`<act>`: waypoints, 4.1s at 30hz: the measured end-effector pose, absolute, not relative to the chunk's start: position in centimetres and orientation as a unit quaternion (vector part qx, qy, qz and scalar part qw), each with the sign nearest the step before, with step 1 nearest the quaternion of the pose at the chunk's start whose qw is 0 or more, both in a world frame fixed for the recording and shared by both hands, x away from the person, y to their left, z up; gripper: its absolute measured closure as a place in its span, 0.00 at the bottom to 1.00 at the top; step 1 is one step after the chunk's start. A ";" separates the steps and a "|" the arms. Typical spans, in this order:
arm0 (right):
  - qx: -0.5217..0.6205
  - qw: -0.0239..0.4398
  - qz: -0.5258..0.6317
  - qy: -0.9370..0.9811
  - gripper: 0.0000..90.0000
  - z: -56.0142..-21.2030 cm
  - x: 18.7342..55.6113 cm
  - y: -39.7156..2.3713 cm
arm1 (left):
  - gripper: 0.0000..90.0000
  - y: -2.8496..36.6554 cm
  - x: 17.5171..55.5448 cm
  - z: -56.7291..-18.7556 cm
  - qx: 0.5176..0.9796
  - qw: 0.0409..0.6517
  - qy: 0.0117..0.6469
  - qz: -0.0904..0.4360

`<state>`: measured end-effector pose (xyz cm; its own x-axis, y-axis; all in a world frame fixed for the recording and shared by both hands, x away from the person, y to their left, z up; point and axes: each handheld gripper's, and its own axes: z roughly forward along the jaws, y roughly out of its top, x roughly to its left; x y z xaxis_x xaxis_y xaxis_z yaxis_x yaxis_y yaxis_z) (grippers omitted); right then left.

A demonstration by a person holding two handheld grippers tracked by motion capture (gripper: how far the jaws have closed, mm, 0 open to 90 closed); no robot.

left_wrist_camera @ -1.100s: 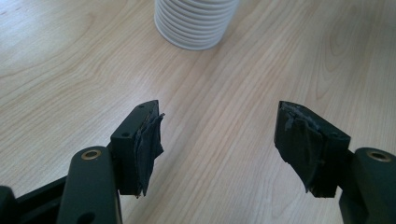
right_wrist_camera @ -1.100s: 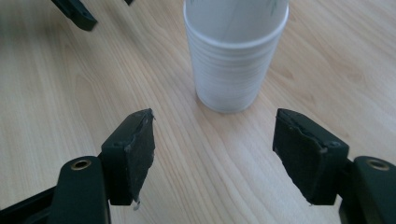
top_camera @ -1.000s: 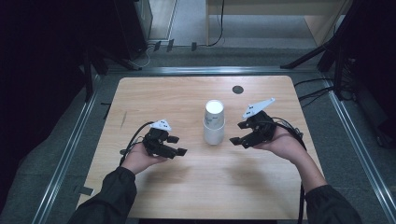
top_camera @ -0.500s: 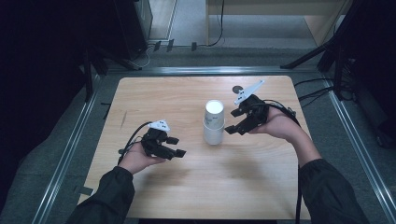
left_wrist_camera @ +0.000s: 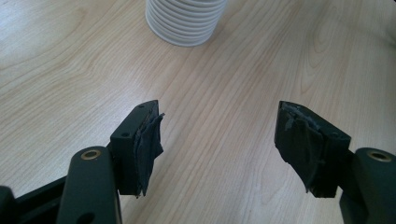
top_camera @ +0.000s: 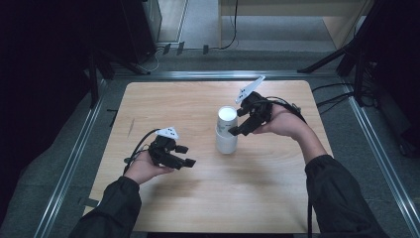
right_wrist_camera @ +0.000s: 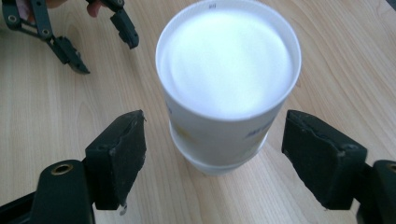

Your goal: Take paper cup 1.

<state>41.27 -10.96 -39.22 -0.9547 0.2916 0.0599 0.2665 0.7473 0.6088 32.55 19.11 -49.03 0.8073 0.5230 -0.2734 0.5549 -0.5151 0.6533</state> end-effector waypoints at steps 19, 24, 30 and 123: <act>0.141 0.032 0.315 0.938 0.35 -38.3 42.1 -8.7 | 0.34 18.9 32.5 -49.0 0.871 0.380 0.310 -0.023; 0.142 0.035 0.315 0.938 0.36 -38.3 42.1 -8.8 | 0.34 18.7 32.4 -49.1 0.873 0.378 0.308 -0.023; 0.145 0.033 0.318 0.936 0.37 -37.9 42.1 -9.0 | 0.33 18.8 32.4 -49.1 0.872 0.379 0.308 -0.023; 0.101 0.022 0.331 0.938 0.40 -29.6 35.9 -11.1 | 0.31 19.2 32.4 -48.8 0.868 0.390 0.307 -0.021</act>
